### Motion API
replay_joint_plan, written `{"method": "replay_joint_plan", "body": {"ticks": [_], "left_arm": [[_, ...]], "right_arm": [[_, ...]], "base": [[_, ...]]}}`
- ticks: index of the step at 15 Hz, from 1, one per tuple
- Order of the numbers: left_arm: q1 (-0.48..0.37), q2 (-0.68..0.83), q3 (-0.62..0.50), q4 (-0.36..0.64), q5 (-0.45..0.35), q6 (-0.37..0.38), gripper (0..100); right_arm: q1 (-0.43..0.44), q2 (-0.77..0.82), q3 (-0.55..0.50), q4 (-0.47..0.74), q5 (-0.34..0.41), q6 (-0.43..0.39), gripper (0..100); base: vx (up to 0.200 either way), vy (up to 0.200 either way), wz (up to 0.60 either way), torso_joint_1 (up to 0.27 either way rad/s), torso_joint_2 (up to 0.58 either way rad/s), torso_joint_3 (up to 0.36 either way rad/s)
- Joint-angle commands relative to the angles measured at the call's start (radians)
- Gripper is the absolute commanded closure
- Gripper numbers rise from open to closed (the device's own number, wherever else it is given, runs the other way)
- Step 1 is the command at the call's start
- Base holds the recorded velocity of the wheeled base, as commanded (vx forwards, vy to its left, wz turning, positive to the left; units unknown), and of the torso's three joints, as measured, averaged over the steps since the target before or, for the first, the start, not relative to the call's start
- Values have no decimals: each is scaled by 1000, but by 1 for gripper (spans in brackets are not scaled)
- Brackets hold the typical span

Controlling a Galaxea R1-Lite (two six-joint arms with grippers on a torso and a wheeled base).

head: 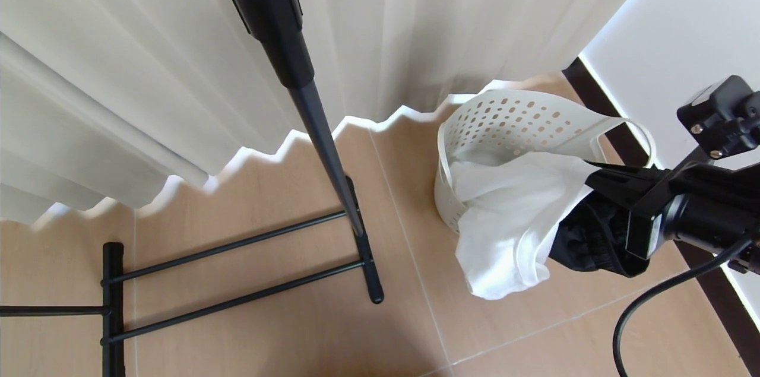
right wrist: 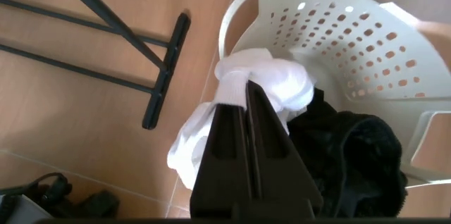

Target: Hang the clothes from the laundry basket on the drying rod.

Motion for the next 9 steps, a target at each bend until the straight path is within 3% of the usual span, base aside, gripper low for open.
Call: {"method": "replay_joint_plan", "body": {"ticks": [1,9], "left_arm": [[0,0,0,0,0,0,0],[0,0,0,0,1,-1,0]], "right_arm": [[5,-39,8,-1,-2,-1,100],[5,-36,11,-1,-5,-1,100]], "base": [[0,0,0,2,7,163],[0,0,0,2,3,199]]}}
